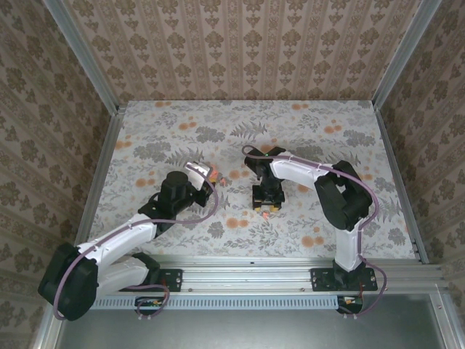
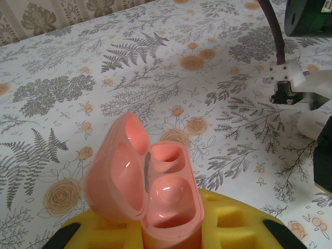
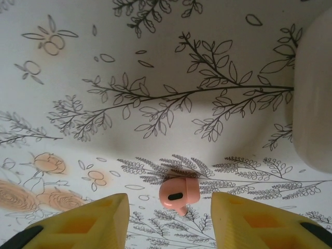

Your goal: Insert wireless bluetooth earbuds into charging case

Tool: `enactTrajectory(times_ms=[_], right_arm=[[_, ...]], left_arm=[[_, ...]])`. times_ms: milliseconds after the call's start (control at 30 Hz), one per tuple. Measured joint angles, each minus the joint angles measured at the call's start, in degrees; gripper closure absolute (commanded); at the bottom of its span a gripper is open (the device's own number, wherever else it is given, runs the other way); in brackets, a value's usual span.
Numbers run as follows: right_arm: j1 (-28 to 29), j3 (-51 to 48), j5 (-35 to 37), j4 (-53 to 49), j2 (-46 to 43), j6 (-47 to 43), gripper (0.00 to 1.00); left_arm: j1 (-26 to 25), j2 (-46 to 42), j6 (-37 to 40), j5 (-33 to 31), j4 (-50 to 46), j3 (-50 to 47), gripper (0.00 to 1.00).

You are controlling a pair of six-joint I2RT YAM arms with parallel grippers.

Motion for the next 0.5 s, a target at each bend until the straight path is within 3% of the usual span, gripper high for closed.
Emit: enactTrajectory(times_ms=[500], right_arm=[[0.0,-1.0,-1.2,0.4,1.3,0.0,0.58]], left_arm=[[0.0,-0.7,0.0,-0.2,-1.2,0.0,0.82]])
